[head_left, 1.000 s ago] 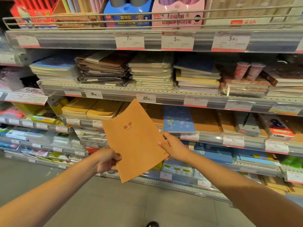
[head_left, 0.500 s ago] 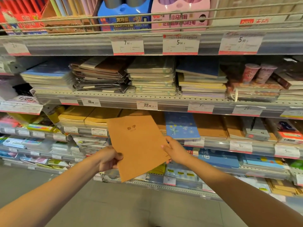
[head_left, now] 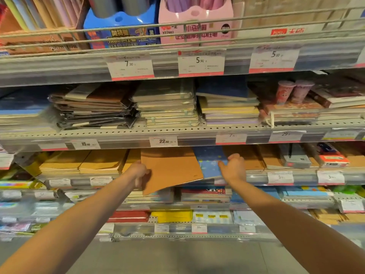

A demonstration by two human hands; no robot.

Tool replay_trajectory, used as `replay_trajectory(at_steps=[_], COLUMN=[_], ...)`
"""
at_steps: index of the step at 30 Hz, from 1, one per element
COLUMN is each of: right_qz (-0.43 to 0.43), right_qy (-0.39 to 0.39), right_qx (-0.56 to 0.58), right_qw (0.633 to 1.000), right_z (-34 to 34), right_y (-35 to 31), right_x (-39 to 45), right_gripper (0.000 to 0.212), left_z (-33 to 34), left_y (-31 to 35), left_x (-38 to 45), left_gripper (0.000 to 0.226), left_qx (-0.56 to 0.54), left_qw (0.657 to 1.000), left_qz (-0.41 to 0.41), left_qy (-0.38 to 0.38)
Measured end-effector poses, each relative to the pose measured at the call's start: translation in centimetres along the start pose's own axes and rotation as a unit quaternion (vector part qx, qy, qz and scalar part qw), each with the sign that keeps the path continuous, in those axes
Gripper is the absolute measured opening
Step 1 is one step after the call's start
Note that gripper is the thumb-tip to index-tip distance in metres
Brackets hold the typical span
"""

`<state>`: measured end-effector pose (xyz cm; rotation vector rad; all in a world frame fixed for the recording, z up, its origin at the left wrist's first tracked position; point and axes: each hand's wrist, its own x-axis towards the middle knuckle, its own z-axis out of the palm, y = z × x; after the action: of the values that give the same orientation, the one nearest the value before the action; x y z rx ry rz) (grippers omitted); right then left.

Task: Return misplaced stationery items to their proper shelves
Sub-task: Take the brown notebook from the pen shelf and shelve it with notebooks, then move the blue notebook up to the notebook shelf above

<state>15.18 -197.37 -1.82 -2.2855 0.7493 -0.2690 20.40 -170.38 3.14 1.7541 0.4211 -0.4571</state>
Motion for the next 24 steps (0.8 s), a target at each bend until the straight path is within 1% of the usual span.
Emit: replay_trajectory(at_steps=[2, 3, 5, 9, 11, 13, 16, 18, 19, 21, 22, 24], right_qz=[0.019, 0.032, 0.064, 0.084, 0.099, 0.103, 0.119, 0.142, 0.156, 0.169, 0.168, 0.153], right_qy=[-0.029, -0.047, -0.076, -0.117, -0.149, -0.18, -0.222, -0.236, -0.24, -0.247, -0.25, -0.235], right_qx=[-0.086, -0.103, -0.095, -0.151, -0.163, -0.149, -0.092, 0.002, 0.067, 0.177, 0.206, 0.229], right_qw=[0.996, 0.993, 0.991, 0.978, 0.97, 0.967, 0.963, 0.961, 0.956, 0.938, 0.931, 0.932], right_z=[-0.3, -0.3, -0.2, 0.2, 0.1, -0.2, -0.5, -0.5, -0.6, -1.2, -1.6, -2.4], right_y=[0.5, 0.6, 0.4, -0.3, -0.8, -1.3, -1.7, -1.5, -1.4, -1.0, -0.7, 0.1], right_x=[1.2, 1.6, 2.0, 2.8, 3.2, 3.6, 4.0, 4.2, 4.3, 4.2, 4.2, 4.1], right_gripper=[0.067, 0.078, 0.092, 0.103, 0.106, 0.096, 0.072, 0.049, 0.044, 0.049, 0.051, 0.044], left_z=[-0.3, -0.4, -0.7, -0.9, -1.1, -1.3, -1.6, -1.7, -1.7, -1.7, -1.6, -1.0], left_y=[0.4, 0.5, 0.8, 1.3, 1.4, 1.3, 1.1, 1.1, 1.2, 1.3, 1.5, 1.7], left_x=[0.8, 1.4, 2.2, 2.9, 3.3, 4.3, 5.9, 6.5, 6.8, 6.9, 6.6, 6.8], left_gripper=[0.038, 0.038, 0.038, 0.028, 0.029, 0.034, 0.035, 0.036, 0.036, 0.029, 0.024, 0.029], left_qx=[0.023, 0.027, 0.04, 0.072, 0.081, 0.082, 0.094, 0.097, 0.096, 0.088, 0.088, 0.074], left_qw=[1.0, 1.0, 0.999, 0.997, 0.996, 0.996, 0.995, 0.994, 0.995, 0.995, 0.995, 0.997], left_qz=[0.009, 0.01, 0.0, -0.014, -0.013, -0.011, 0.004, 0.008, 0.006, 0.001, 0.0, 0.0], left_qy=[0.005, 0.006, 0.018, 0.025, 0.03, 0.031, 0.041, 0.042, 0.041, 0.038, 0.04, 0.033])
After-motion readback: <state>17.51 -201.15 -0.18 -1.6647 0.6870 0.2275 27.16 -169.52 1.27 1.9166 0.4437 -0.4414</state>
